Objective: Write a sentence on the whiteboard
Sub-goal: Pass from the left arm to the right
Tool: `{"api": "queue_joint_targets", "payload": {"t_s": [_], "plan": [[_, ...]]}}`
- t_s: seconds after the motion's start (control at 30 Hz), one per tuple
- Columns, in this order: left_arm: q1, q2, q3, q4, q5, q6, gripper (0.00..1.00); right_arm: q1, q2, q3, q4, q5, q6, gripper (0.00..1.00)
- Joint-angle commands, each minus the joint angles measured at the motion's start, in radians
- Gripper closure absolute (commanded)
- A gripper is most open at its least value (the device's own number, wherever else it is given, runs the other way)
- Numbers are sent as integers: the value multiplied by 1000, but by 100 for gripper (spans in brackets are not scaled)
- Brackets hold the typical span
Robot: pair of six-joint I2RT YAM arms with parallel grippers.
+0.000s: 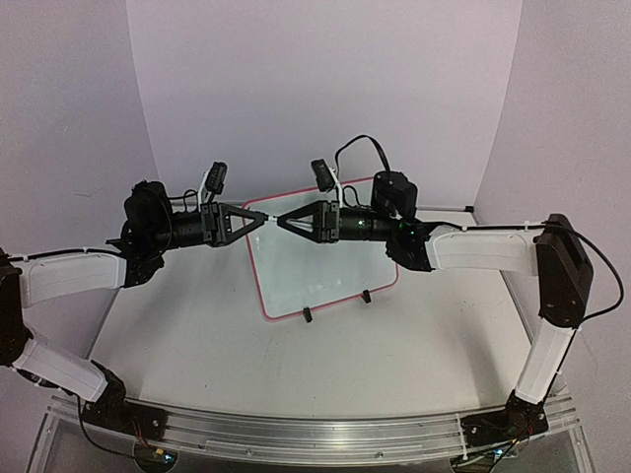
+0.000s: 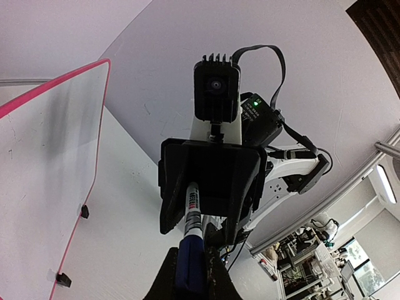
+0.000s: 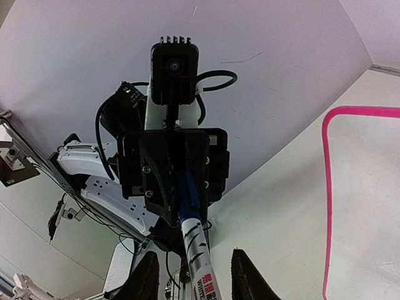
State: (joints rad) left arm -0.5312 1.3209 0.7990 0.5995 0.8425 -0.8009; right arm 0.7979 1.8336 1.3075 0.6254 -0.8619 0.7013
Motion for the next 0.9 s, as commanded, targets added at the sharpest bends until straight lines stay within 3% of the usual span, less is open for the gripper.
{"api": "queue_joint_targets", "payload": {"t_s": [0.0,0.23,0.73,0.87], "plan": [[-5,22,18,90,21,-63,100,17,-2,41,71,-30,4,61],[-5,10,6,86,20,-69,100,17,-4,33,98,-37,18,64],[-4,-31,4,44,-7,-61,100,15,-2,24,128,-52,45,56],[-4,-31,20,14,-3,-55,100,16,-3,26,126,-53,46,60]]}}
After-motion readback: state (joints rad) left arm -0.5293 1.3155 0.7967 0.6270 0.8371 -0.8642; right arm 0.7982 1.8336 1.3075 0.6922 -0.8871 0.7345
